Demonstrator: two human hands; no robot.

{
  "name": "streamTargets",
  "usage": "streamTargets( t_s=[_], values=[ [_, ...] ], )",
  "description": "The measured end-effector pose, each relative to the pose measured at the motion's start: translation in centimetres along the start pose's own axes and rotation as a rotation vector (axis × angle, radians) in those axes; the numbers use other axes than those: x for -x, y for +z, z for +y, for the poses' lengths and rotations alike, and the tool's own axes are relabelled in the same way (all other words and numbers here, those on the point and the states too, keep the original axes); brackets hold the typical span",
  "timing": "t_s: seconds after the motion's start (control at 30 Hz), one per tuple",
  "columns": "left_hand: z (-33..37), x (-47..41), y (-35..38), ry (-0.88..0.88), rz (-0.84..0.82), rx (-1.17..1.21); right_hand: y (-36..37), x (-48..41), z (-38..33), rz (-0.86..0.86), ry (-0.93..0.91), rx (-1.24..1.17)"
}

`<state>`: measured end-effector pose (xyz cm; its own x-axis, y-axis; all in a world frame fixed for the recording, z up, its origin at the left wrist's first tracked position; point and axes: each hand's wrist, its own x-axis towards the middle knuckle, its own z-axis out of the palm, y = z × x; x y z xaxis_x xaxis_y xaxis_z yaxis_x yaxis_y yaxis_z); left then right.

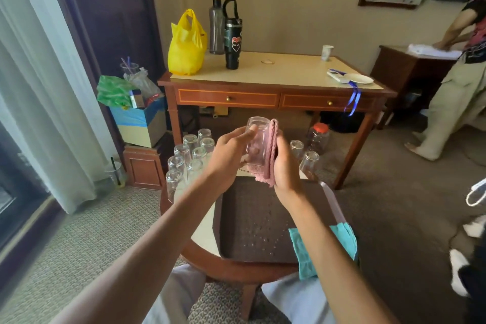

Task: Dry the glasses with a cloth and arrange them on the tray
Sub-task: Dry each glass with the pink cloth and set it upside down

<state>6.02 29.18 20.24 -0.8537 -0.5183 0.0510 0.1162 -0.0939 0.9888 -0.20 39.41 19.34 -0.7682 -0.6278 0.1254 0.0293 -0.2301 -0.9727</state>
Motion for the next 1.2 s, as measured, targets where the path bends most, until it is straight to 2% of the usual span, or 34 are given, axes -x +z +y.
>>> streamTargets(
  t_s=[0.13, 0.33, 0.57, 0.73, 0.9, 1.1, 1.2],
  values=[
    [0.1, 0.4, 0.2, 0.023, 0.001, 0.031, -0.2, -0.9, -0.4, 0.009, -0.092, 0.045],
    [0.7, -0.6, 0.5, 0.073, 0.228, 0.077, 0.9, -0.1, 1.1, -0.003, -0.156, 0.143],
    [0.2, -0.4, 0.4, 0.031, 0.223, 0.123, 0.6, -0.6, 0.9, 0.023, -0.235, 0.177],
    [0.3, 0.1, 1.6, 0.016, 0.189, 0.065, 0.9, -2.0, -0.2, 0.114, -0.124, 0.106],
    [0.0, -0.3, 1.9, 0.091, 0.212, 0.012, 0.8, -1.9, -0.1, 0.135, 0.014, 0.112],
    [-0.4, -1.7, 1.5, 0.027, 0.269, 0.108, 1.4, -1.0, 2.3, 0.039, 0.017, 0.258],
    [-0.9, -1.7, 1.6, -0.027, 0.335, 0.133, 1.1, -1.4, 2.3, 0.061, -0.047, 0.336]
  ],
)
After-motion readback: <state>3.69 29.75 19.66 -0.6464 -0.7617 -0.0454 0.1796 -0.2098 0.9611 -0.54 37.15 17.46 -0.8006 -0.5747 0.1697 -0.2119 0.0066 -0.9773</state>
